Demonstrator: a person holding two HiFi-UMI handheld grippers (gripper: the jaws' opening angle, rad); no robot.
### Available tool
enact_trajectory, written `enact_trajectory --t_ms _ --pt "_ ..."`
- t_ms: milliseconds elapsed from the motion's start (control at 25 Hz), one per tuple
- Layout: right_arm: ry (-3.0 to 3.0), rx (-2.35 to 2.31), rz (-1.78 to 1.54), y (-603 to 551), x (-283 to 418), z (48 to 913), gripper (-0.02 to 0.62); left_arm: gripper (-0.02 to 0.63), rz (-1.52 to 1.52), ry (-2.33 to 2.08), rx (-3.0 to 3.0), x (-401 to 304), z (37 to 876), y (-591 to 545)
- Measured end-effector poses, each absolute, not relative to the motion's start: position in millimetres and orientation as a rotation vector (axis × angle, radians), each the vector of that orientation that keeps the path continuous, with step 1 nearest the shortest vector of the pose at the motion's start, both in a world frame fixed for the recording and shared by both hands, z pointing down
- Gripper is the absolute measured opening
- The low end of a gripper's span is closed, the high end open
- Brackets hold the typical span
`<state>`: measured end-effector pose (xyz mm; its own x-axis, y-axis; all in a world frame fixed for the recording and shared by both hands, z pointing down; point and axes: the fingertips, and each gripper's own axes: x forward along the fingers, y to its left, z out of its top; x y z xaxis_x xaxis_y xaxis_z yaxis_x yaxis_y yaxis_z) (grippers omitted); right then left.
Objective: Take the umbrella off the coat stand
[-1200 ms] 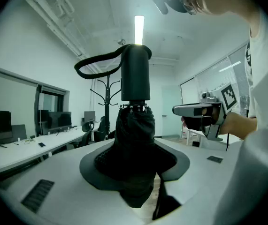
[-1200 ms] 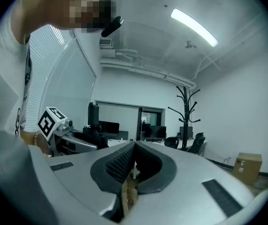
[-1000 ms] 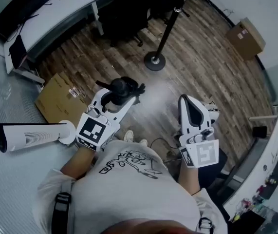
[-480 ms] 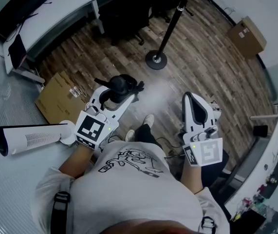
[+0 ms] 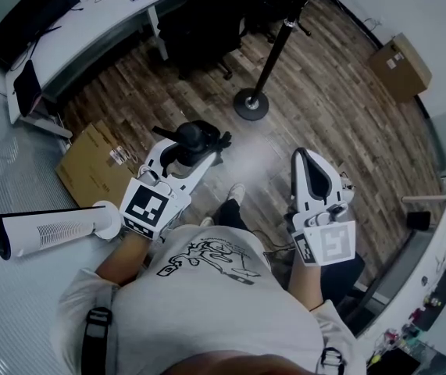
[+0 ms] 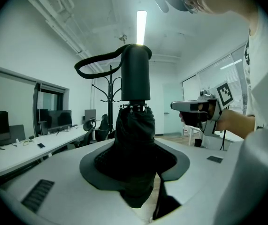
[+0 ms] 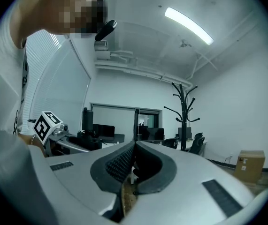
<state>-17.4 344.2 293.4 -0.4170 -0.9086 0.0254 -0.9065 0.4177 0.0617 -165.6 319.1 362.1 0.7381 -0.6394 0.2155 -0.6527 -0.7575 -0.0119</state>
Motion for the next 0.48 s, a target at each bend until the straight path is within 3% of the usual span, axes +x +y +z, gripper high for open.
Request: enact_trajectory --t_ms 480 --pt "-2.612 1.674 -0.03 257 50 294 0.009 0.204 0.319 -1.052 2.895 -94 353 229"
